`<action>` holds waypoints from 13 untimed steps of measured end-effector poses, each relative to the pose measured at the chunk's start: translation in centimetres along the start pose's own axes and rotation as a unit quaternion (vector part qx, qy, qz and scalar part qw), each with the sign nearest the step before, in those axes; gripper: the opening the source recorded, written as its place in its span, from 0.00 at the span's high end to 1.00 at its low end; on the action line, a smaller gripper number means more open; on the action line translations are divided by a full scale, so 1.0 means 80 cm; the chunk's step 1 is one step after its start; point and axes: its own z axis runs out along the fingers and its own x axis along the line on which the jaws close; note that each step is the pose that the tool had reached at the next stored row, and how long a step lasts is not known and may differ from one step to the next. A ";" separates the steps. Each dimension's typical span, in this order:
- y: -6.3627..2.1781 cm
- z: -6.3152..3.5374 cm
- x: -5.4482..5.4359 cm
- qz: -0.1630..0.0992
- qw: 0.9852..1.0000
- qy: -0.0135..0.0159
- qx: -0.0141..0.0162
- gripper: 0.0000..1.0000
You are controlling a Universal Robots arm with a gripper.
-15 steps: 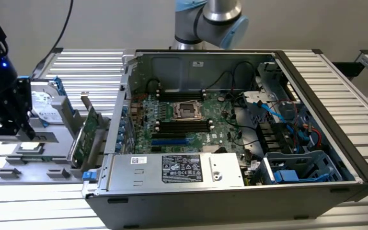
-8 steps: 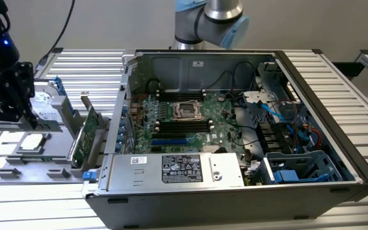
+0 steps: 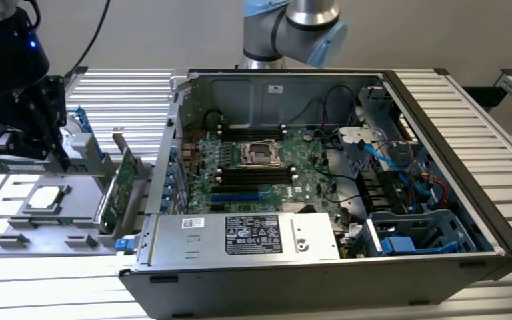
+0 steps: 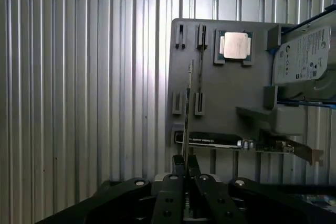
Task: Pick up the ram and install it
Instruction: 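Pick up the ram and move it above insertion slot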
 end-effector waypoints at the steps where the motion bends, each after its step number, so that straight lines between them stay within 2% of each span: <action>1: -0.004 -0.001 0.000 0.000 1.000 0.000 0.000 0.86; 13: -0.046 -0.019 -0.003 -0.001 1.000 0.000 0.000 0.86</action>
